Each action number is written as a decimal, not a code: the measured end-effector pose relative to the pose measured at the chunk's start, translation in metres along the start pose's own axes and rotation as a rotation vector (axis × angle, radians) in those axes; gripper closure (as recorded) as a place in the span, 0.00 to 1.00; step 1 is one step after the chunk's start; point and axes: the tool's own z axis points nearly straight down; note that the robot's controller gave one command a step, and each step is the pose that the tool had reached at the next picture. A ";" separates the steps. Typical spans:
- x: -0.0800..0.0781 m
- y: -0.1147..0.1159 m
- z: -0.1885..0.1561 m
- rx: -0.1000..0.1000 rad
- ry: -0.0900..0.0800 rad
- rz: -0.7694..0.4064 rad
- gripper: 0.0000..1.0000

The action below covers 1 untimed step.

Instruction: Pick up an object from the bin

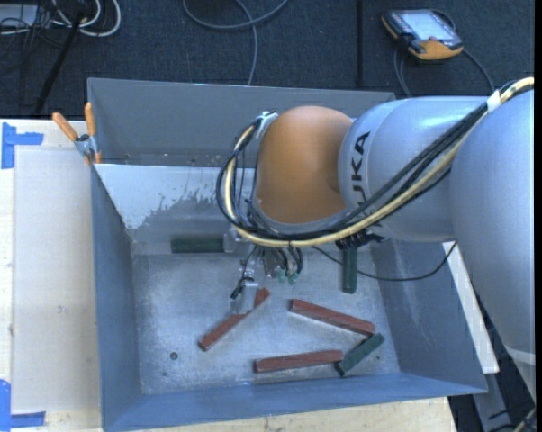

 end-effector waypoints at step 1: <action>0.002 -0.022 0.027 0.002 0.009 0.012 0.00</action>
Offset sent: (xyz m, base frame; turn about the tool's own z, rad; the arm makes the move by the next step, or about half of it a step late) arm -0.0404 0.0060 -0.0738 -0.2551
